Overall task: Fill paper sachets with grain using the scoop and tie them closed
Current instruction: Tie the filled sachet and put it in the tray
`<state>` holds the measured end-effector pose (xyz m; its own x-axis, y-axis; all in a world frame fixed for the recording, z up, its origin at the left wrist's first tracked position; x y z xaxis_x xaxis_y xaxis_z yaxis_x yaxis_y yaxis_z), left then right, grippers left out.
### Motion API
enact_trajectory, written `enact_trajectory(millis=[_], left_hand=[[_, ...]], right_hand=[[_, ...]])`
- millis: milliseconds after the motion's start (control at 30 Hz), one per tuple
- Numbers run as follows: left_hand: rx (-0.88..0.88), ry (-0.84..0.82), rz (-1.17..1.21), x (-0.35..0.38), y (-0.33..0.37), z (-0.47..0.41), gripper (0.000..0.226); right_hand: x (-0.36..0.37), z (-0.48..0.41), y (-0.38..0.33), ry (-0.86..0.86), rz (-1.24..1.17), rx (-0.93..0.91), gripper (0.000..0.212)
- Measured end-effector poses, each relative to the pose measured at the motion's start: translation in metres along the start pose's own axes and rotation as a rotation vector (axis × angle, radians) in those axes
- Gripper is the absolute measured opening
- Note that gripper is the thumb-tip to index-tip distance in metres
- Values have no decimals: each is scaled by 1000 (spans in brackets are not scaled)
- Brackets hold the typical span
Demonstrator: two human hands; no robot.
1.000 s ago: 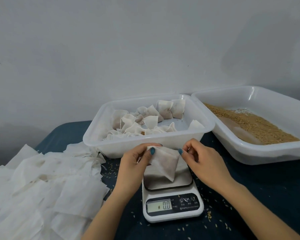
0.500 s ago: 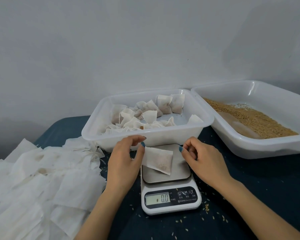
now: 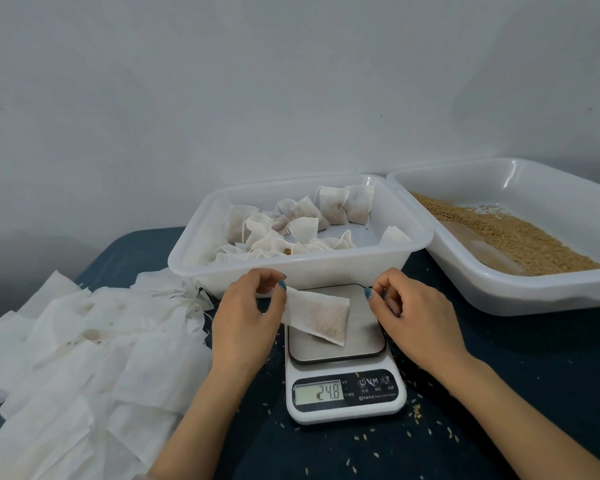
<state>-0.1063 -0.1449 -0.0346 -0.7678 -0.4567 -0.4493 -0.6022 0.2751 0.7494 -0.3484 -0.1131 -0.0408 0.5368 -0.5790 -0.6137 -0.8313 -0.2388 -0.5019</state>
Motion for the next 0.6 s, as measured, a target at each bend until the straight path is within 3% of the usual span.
enact_trajectory(millis=[167,267,433,600], left_hand=[[-70,12,-53,-2,-9,-1,9],[-101,-23,-161,1,-14,0,23],[118,-71,-212,5,10,5,43],[200,-127,-131,14,18,11,36]], right_hand=[[1,0,-1,-1,5,-6,14],[0,0,-1,7,-6,-7,13],[0,0,-2,22,-11,-25,14],[0,1,0,23,-11,-17,17]])
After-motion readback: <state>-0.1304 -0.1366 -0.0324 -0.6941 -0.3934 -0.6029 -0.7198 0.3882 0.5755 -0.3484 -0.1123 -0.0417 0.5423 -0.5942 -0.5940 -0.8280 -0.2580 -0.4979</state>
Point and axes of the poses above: each hand's wrist, its own z-axis away from the middle knuckle, its own x-axis out of the palm, y = z × x, the point moved 8 cm from there along -z, towards the middle knuckle, and after that the axes turned 11 degrees about y, right-handed, at the moved point
